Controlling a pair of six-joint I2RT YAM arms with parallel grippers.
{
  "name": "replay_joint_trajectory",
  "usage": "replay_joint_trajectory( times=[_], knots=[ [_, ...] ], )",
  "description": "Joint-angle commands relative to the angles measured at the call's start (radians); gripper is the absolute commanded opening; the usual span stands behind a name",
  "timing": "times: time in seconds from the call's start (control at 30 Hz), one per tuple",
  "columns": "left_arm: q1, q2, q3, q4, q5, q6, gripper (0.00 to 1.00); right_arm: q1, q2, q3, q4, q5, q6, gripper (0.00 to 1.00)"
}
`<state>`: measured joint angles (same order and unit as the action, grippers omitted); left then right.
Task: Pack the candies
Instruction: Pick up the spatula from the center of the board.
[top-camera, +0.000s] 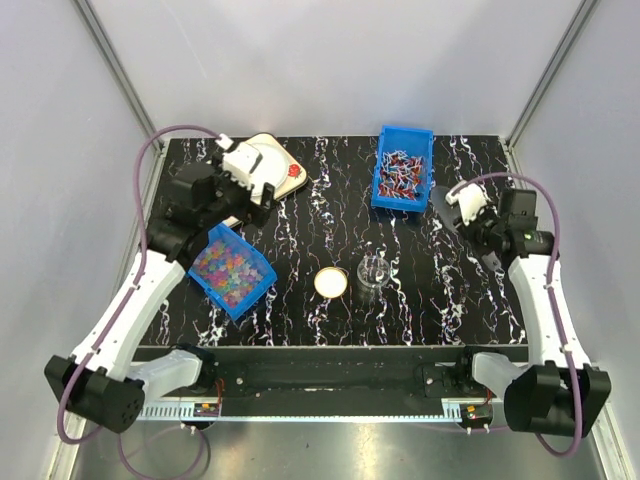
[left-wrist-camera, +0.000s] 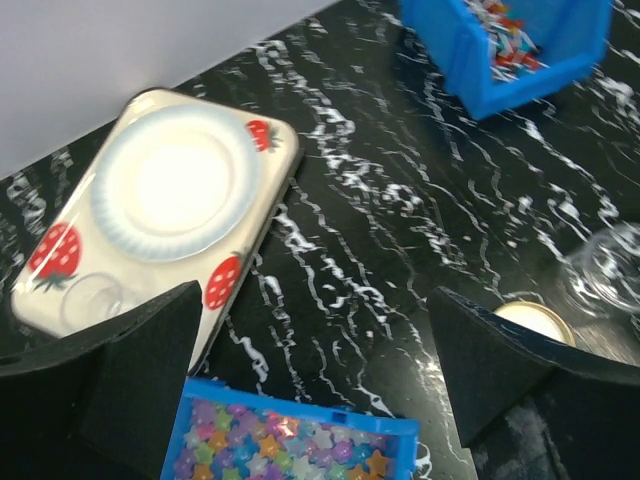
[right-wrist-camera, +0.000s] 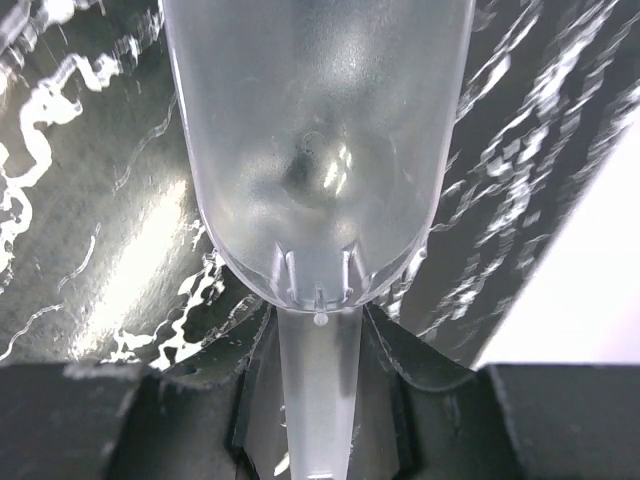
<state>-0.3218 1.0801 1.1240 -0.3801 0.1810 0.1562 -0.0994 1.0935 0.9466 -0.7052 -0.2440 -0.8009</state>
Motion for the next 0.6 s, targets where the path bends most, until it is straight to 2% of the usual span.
replay_joint_trajectory(
  times=[0.0,0.13,0.33,0.57],
  knots=[
    [-0.066,0.04,0.132,-0.038,0.112,0.083,0.99,0.053,-0.043,0.15,-0.063,-0.038,-0.014,0.0],
    [-0.079,0.073,0.229,-0.098,0.287,0.068,0.99,0.162,-0.044,0.231,-0.041,-0.014,0.003,0.0],
    [-0.079,0.144,0.333,-0.118,0.509,-0.039,0.99,0.441,-0.035,0.235,0.062,0.162,-0.032,0.0],
    [-0.079,0.262,0.388,-0.091,0.663,-0.213,0.99,0.651,-0.029,0.245,0.185,0.273,-0.083,0.0]
  ],
)
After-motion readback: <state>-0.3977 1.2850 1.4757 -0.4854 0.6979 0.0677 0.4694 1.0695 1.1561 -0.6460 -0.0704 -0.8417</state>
